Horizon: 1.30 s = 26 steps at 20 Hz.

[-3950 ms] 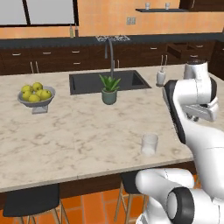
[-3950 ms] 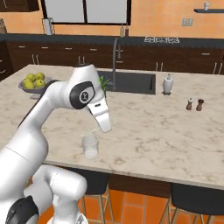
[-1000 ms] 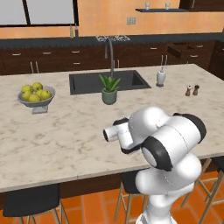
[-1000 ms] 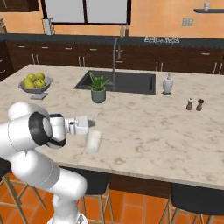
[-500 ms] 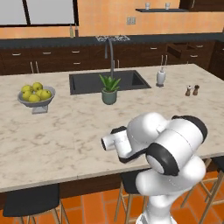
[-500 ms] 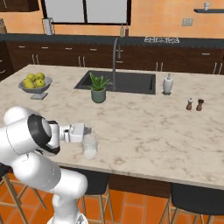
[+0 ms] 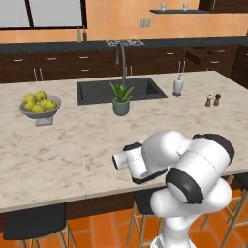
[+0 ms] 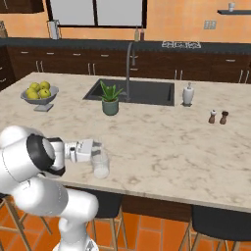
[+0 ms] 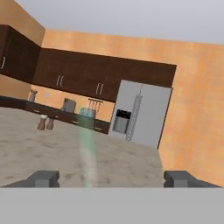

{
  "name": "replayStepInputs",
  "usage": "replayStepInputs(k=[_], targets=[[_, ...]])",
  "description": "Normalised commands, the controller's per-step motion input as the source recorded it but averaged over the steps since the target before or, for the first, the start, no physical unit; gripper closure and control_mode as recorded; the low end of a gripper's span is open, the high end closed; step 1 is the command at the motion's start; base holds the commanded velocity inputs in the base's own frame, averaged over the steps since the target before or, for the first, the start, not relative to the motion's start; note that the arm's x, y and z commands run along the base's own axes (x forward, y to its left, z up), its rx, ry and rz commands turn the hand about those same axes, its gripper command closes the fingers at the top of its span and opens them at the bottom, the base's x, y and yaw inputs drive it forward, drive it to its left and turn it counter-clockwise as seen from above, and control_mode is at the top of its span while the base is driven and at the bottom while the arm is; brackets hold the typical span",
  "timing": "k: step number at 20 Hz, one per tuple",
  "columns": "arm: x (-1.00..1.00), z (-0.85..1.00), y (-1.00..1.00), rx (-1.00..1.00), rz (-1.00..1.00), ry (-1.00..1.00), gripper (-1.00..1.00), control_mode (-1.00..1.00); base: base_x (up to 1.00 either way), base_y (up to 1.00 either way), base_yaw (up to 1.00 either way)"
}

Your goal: Take a straw from the drawer in front and place it inside the glass cup on the dining counter.

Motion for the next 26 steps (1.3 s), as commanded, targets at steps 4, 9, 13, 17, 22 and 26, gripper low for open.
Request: replayStepInputs(k=[4, 9, 13, 17, 22, 26], targets=[[-0.36, 0.73, 0.15, 0.15, 0.0, -0.01, -1.0, -1.0, 0.0, 0.0, 0.0], [-0.3, 0.85, 0.17, 0.29, 0.0, 0.04, -1.0, -1.0, 0.0, 0.0, 0.0], [-0.59, 1.0, 0.0, 0.51, 0.0, 0.16, -1.0, -1.0, 0.0, 0.0, 0.0], [-0.66, 1.0, -0.16, 0.67, 0.0, 0.26, -1.0, -1.0, 0.0, 0.0, 0.0], [-0.76, 0.91, -0.43, 0.67, 0.0, 0.29, -1.0, -1.0, 0.0, 0.0, 0.0], [-0.73, 0.37, -0.79, 0.49, 0.0, 0.22, -1.0, -1.0, 0.0, 0.0, 0.0]])
